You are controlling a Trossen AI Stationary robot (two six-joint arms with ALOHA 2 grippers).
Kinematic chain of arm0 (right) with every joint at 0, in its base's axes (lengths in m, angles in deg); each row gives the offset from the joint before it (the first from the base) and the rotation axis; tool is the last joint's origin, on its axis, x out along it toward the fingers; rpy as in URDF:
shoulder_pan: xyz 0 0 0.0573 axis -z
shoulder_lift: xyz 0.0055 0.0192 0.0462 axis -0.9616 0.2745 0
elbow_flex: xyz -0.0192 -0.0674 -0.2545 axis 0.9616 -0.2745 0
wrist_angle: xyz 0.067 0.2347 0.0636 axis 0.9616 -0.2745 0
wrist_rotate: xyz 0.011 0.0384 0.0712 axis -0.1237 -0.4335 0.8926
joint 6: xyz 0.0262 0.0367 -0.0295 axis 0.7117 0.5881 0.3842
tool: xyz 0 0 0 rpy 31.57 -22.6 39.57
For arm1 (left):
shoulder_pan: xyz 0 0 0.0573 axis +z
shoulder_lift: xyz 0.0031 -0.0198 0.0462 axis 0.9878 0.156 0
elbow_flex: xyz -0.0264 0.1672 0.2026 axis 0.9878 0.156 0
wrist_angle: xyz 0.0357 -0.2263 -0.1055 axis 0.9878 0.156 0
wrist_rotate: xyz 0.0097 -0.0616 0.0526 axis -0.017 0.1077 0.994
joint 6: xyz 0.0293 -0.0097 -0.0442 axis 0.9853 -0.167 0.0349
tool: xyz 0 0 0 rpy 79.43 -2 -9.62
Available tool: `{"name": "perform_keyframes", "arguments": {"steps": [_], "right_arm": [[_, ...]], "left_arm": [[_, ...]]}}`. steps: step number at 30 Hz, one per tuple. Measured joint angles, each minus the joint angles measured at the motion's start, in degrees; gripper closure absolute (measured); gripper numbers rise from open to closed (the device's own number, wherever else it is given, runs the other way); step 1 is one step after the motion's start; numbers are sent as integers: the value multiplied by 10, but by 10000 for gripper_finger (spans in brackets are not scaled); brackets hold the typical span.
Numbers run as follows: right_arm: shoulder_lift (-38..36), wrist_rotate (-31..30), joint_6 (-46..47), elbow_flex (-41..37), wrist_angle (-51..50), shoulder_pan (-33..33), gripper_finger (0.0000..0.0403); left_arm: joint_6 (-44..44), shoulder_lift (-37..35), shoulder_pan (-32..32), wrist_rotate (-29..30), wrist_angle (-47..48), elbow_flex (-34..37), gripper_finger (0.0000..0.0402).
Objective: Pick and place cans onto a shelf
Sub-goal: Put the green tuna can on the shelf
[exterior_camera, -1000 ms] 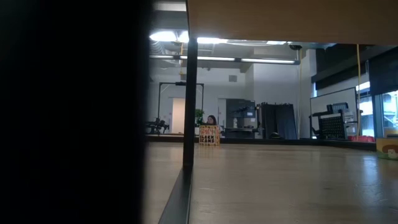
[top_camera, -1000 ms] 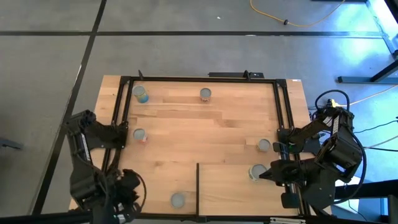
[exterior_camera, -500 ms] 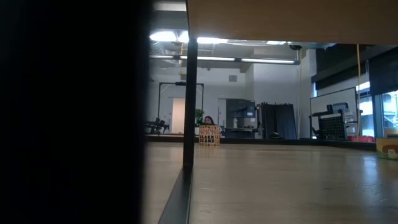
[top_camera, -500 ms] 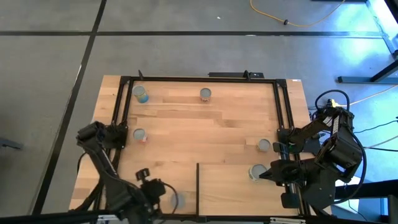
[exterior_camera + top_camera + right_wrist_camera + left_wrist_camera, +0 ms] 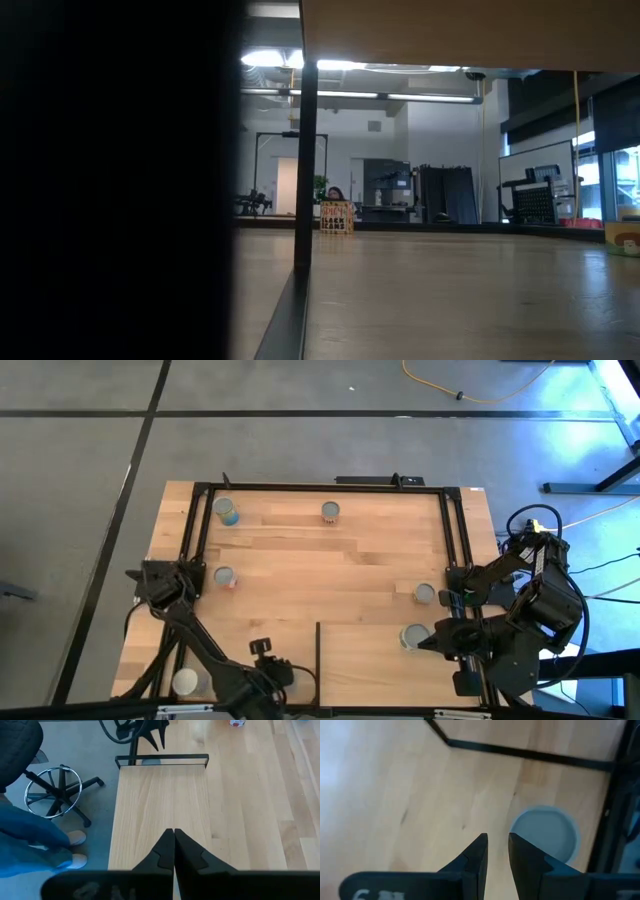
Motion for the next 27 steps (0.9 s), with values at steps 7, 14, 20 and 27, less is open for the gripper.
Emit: {"name": "perform_keyframes", "arguments": {"steps": [7, 14, 20, 27], "right_arm": [[0, 3, 0, 0, 0, 0, 399], [0, 3, -1, 0, 0, 0, 399], [0, 3, -1, 0, 0, 0, 399], [0, 3, 0, 0, 0, 0, 399]], "left_arm": [[-1, 10, -3, -1, -16, 0, 332], [-1, 14, -4, 0, -27, 4, 332], [-27, 14, -4, -15, -38, 43, 332], [-31, 14, -4, -28, -69, 62, 332]]}}
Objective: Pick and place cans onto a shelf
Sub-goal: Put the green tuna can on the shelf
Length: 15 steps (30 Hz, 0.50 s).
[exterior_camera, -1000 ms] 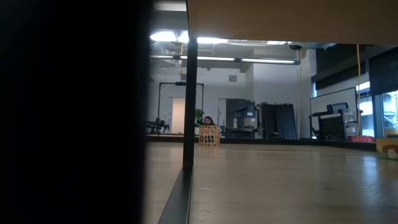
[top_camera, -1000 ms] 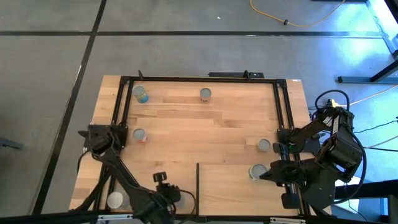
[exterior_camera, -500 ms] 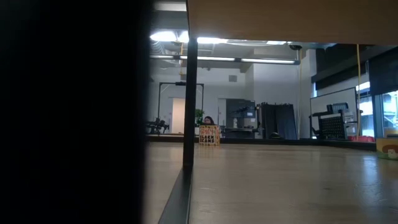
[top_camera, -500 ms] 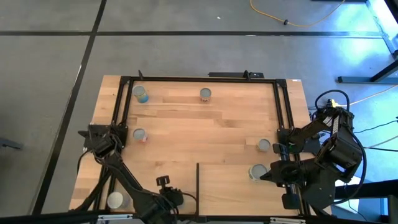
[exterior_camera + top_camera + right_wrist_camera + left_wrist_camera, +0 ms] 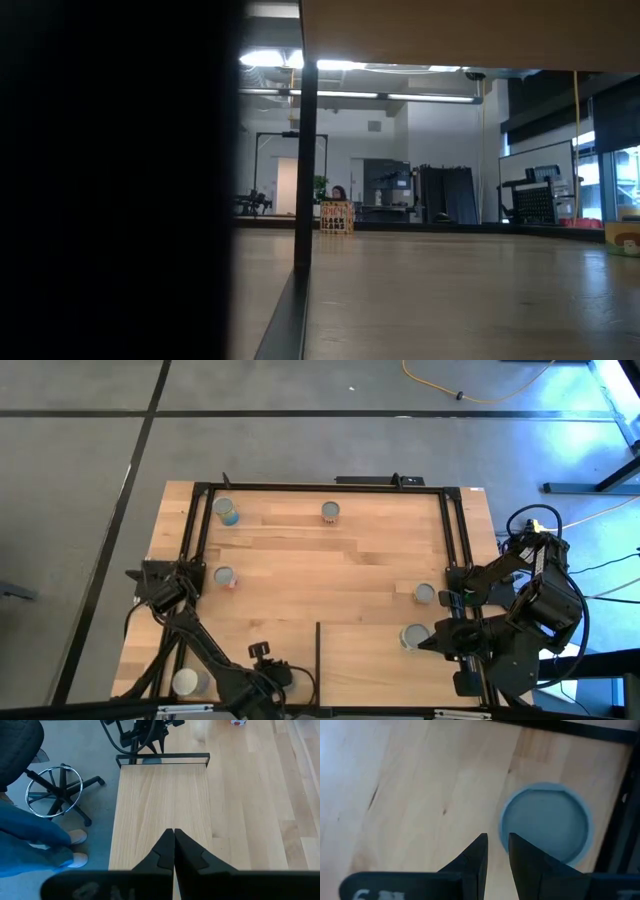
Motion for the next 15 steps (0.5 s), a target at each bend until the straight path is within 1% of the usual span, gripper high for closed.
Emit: {"name": "perform_keyframes", "arguments": {"steps": [7, 15], "right_arm": [[0, 0, 0, 0, 0, 0, 399], [0, 10, 1, 0, 2, 0, 399]], "left_arm": [[0, 0, 0, -3, -51, 22, 332], [1, 0, 1, -4, -50, 25, 332]]}}
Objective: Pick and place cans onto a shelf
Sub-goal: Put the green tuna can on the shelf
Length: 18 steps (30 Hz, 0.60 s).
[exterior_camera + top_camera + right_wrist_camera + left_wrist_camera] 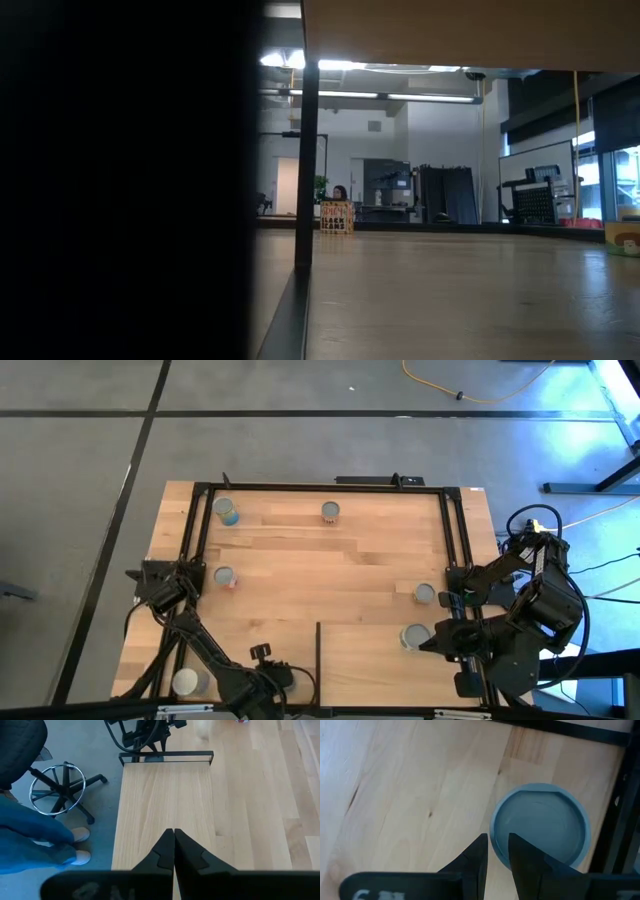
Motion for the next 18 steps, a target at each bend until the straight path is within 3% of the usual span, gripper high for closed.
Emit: {"name": "perform_keyframes", "arguments": {"steps": [14, 18], "right_arm": [[0, 0, 0, 0, 0, 0, 399], [0, 0, -1, 0, 0, 0, 399]], "left_arm": [[1, 0, 0, 1, 3, 0, 332], [-1, -2, 0, 1, -32, 30, 332]]}}
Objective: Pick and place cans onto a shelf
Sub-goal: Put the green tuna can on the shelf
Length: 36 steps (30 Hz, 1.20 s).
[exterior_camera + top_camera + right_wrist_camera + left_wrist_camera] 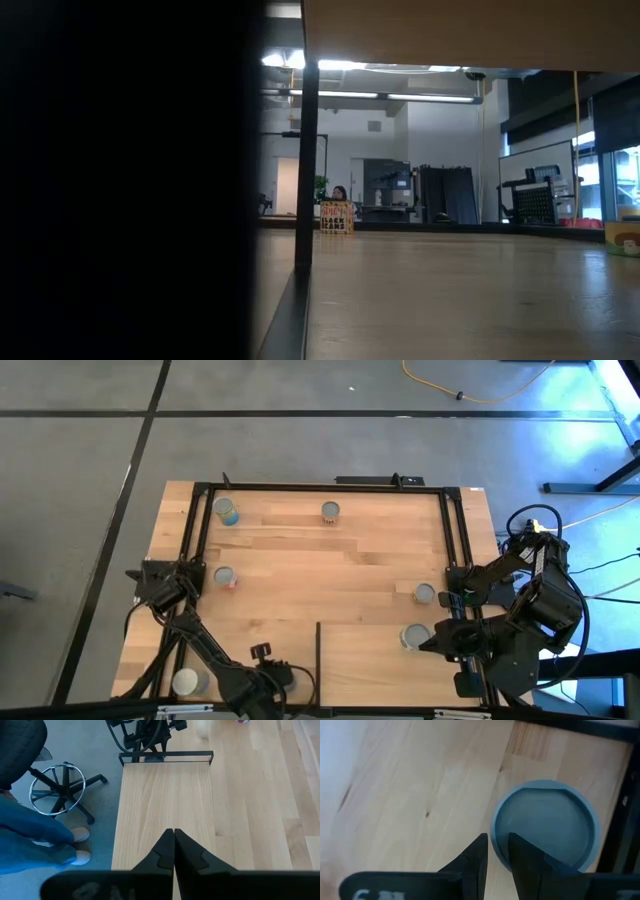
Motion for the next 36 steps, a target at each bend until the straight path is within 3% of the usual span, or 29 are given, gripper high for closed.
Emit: {"name": "perform_keyframes", "arguments": {"steps": [8, 15, 24, 36], "right_arm": [[0, 0, 0, 0, 0, 0, 399], [0, 0, 0, 0, 0, 0, 399], [0, 0, -1, 0, 0, 0, 399], [0, 0, -3, 0, -2, 0, 399]], "left_arm": [[0, -3, 5, -2, -21, 17, 333], [32, -3, 22, -37, -19, 16, 392], [32, -24, 26, -67, 27, 19, 399], [-5, -166, 22, -105, 53, 18, 400]]}}
